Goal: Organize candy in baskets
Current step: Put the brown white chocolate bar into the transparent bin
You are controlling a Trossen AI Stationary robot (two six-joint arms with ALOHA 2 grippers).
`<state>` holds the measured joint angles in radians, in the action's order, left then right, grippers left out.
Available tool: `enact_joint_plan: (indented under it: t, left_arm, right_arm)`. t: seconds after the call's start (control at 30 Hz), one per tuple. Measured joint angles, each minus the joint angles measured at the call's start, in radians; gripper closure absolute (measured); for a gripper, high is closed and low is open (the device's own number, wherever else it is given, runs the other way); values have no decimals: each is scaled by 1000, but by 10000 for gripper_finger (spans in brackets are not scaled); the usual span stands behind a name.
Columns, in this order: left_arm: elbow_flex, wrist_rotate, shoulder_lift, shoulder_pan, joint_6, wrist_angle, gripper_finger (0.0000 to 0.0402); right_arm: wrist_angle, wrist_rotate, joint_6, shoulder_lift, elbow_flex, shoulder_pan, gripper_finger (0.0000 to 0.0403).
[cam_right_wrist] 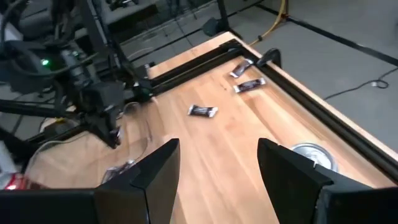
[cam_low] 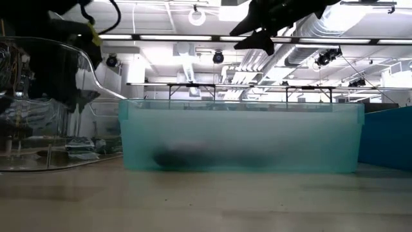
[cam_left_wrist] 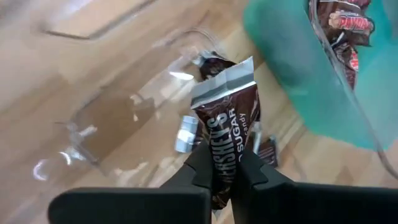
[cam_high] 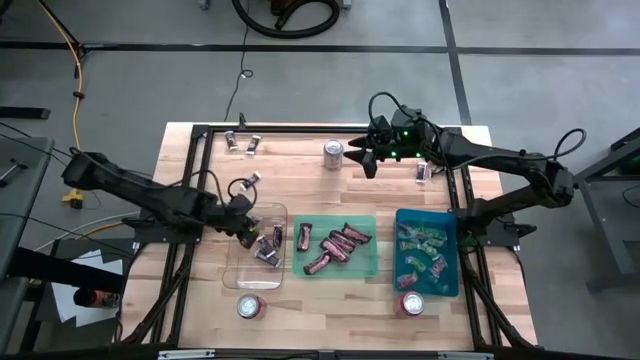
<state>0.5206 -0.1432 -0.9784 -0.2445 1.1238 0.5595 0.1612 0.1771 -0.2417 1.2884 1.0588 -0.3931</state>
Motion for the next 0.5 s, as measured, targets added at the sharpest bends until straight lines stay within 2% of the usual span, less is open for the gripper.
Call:
enact_joint_plan:
  t: [0.13, 0.27, 0.37, 0.5]
  left_arm:
    - [1, 85, -53, 31, 35, -4, 371]
    - [3, 157, -72, 56, 47, 2, 321]
    - [27, 166, -73, 71, 51, 5, 279]
    - [93, 168, -59, 112, -47, 6, 234]
  right_arm:
    - [0, -17, -1, 0, 0, -1, 192]
    - [1, -16, -3, 0, 0, -1, 192]
    - [7, -16, -4, 0, 0, -1, 192]
    - [27, -15, -19, 0, 0, -1, 192]
